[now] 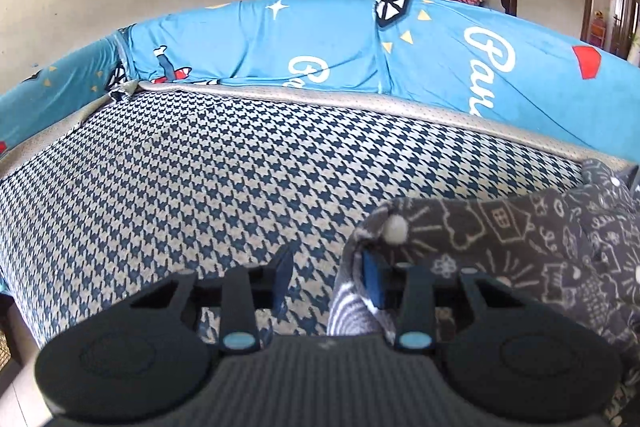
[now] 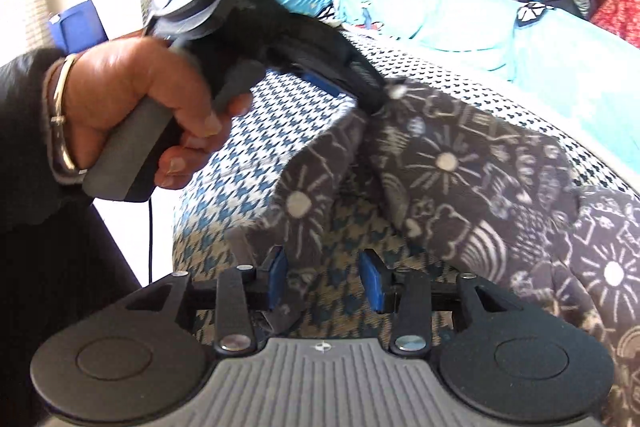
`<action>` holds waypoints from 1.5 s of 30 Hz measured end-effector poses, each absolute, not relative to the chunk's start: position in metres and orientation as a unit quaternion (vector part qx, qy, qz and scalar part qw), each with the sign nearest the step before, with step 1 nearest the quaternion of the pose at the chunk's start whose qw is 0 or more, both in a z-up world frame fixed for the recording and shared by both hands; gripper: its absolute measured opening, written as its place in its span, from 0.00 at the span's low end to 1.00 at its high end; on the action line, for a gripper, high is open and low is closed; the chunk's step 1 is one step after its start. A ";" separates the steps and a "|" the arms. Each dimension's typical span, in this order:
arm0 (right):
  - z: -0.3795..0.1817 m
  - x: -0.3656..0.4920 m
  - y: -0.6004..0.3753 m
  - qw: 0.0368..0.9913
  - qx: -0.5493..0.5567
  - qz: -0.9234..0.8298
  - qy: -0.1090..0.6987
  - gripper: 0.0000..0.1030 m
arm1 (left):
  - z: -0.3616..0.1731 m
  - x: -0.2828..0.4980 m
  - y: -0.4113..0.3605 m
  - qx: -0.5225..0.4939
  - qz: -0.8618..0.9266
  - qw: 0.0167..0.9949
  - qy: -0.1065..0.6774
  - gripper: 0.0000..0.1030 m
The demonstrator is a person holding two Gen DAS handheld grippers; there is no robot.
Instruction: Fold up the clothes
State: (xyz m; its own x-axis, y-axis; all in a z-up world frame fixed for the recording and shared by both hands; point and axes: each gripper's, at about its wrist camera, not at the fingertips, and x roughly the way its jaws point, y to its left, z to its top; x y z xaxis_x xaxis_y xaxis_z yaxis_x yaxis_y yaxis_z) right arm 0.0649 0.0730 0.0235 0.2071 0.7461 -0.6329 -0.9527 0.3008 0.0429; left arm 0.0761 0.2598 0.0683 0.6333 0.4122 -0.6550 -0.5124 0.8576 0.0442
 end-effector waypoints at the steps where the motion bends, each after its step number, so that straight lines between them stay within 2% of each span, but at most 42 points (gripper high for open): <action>1: 0.024 0.067 0.069 0.760 -0.177 0.557 0.282 0.43 | 0.068 0.076 0.262 -0.076 0.263 0.899 0.343 0.34; 6: 0.032 0.086 0.048 0.784 -0.150 0.534 0.279 0.47 | 0.066 0.076 0.279 -0.078 0.312 0.882 0.344 0.35; 10: 0.036 0.097 0.042 0.808 -0.129 0.506 0.274 0.52 | 0.064 0.072 0.291 -0.114 0.325 0.872 0.347 0.40; 13: 0.040 0.106 0.038 0.824 -0.116 0.481 0.274 0.54 | 0.068 0.070 0.286 -0.103 0.343 0.870 0.339 0.52; 14: 0.041 0.108 0.036 0.829 -0.112 0.474 0.275 0.55 | 0.069 0.069 0.287 -0.106 0.350 0.869 0.334 0.53; 16: 0.047 0.114 0.030 0.839 -0.103 0.458 0.277 0.55 | 0.072 0.066 0.291 -0.117 0.367 0.864 0.325 0.53; 19: 0.051 0.124 0.023 0.851 -0.090 0.437 0.278 0.55 | 0.077 0.059 0.300 -0.128 0.411 0.850 0.305 0.47; 22: 0.059 0.133 0.012 0.863 -0.074 0.413 0.282 0.55 | 0.082 0.049 0.316 -0.153 0.437 0.839 0.285 0.47; 25: 0.062 0.142 0.002 0.873 -0.052 0.387 0.292 0.56 | 0.078 0.047 0.326 -0.206 0.406 0.841 0.292 0.49; 30: 0.064 0.155 -0.008 0.885 -0.034 0.346 0.308 0.56 | 0.070 0.059 0.312 -0.228 0.341 0.859 0.307 0.50; 33: 0.065 0.162 -0.015 0.889 -0.023 0.333 0.312 0.56 | 0.073 0.067 0.296 -0.226 0.305 0.874 0.304 0.57; 37: 0.071 0.169 -0.024 0.897 -0.013 0.321 0.305 0.57 | 0.076 0.084 0.274 -0.225 0.245 0.893 0.302 0.72; 39: 0.075 0.174 -0.030 0.903 -0.011 0.311 0.297 0.64 | 0.076 0.097 0.265 -0.230 0.210 0.899 0.308 0.74; 45: 0.086 0.200 -0.056 0.925 0.025 0.259 0.278 0.65 | 0.073 0.132 0.238 -0.241 0.134 0.905 0.324 0.88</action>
State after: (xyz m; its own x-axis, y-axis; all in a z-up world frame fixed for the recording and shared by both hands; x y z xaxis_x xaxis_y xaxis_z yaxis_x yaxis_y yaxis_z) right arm 0.2002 -0.0557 0.0863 0.7115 0.4926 -0.5012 -0.4650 0.8647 0.1898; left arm 0.1324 0.2380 0.0735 0.7544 0.0871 -0.6506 -0.3990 0.8479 -0.3492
